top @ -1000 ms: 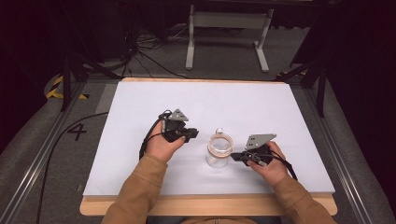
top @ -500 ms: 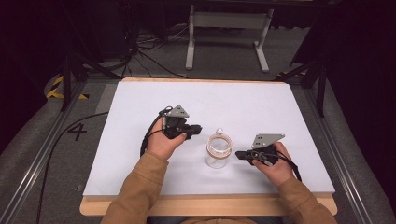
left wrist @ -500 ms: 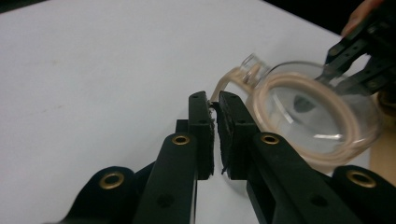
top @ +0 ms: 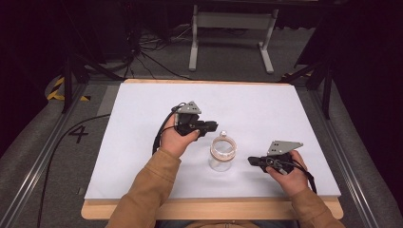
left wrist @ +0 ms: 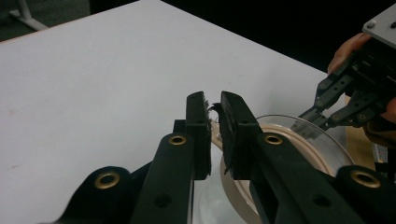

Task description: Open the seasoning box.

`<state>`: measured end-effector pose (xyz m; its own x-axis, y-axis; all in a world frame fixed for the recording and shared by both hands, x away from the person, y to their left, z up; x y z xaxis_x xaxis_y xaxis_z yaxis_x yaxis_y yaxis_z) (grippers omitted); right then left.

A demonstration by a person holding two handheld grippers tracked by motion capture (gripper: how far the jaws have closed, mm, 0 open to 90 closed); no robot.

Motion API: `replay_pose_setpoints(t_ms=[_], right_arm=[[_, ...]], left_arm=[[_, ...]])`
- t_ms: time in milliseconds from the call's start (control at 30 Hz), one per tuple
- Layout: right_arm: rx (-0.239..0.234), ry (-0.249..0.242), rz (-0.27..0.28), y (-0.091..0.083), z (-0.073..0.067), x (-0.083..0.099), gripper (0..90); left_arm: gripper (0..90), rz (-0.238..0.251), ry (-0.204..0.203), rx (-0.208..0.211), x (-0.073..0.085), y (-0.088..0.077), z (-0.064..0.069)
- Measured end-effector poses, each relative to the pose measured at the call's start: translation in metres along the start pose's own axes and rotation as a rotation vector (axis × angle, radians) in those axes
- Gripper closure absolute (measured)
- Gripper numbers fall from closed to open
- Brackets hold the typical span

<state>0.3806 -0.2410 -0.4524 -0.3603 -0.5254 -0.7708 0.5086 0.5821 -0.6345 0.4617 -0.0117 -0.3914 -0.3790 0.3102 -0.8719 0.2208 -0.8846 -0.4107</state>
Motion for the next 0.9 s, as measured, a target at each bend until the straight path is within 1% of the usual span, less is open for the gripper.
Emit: replay_pose_setpoints(t_ms=[67, 100, 200, 300, 333, 367, 467, 500, 667, 733, 800, 833, 867, 900], right_arm=[[0.003, 0.007, 0.005, -0.002, -0.001, 0.002, 89.4], [0.003, 0.008, 0.003, -0.003, -0.001, 0.003, 89.4], [0.007, 0.017, 0.005, -0.006, -0.003, 0.005, 89.4], [0.009, 0.019, 0.008, -0.008, -0.003, 0.006, 89.4], [0.011, 0.025, 0.011, -0.009, -0.004, 0.007, 89.4], [0.01, 0.028, 0.014, -0.01, -0.004, 0.007, 89.4], [0.005, 0.027, 0.016, -0.01, -0.006, 0.006, 89.4], [0.002, 0.025, 0.02, -0.009, -0.007, 0.005, 89.4], [-0.013, 0.008, 0.041, -0.007, -0.013, -0.002, 89.4], [-0.026, 0.011, 0.054, -0.006, -0.017, -0.007, 89.4], [-0.029, 0.009, 0.06, -0.006, -0.018, -0.009, 89.4], [-0.037, 0.005, 0.066, -0.006, -0.021, -0.012, 89.4], [-0.037, 0.005, 0.066, -0.006, -0.021, -0.012, 89.4], [-0.038, 0.004, 0.068, -0.005, -0.022, -0.012, 89.5]], left_arm=[[83.0, -0.001, -0.007, 0.03, -0.001, 0.006, 0.0], [83.7, 0.002, -0.005, 0.035, -0.001, 0.009, 0.0], [84.4, 0.004, 0.002, 0.034, -0.002, 0.018, 0.0], [84.7, 0.004, 0.005, 0.042, -0.002, 0.022, -0.001], [84.8, 0.0, -0.006, 0.047, -0.001, 0.025, -0.001], [85.0, -0.007, -0.001, 0.046, -0.001, 0.026, -0.002], [85.3, -0.011, -0.009, 0.043, 0.0, 0.029, -0.002], [85.5, -0.015, -0.004, 0.04, 0.0, 0.029, -0.003], [86.0, -0.009, -0.008, 0.052, 0.001, 0.03, -0.003], [86.6, -0.008, -0.005, 0.058, 0.001, 0.03, -0.003], [87.2, -0.01, -0.006, 0.062, 0.001, 0.029, -0.002], [87.3, -0.023, -0.002, 0.067, 0.001, 0.029, -0.001], [86.9, -0.023, -0.002, 0.067, 0.001, 0.029, -0.001], [86.9, -0.034, 0.006, 0.062, 0.002, 0.029, -0.001]])
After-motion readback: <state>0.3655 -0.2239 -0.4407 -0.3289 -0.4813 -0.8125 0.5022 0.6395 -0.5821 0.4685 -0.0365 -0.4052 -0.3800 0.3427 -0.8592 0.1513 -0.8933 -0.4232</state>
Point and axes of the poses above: each handheld gripper's, and its own axes: y roughly forward along the jaws, x roughly out of its underside, z roughly to its right, the point moved 6 cm from there along y, roughly forward along the jaws, and after that the axes turned 5 degrees about x, right-handed, at the moved point
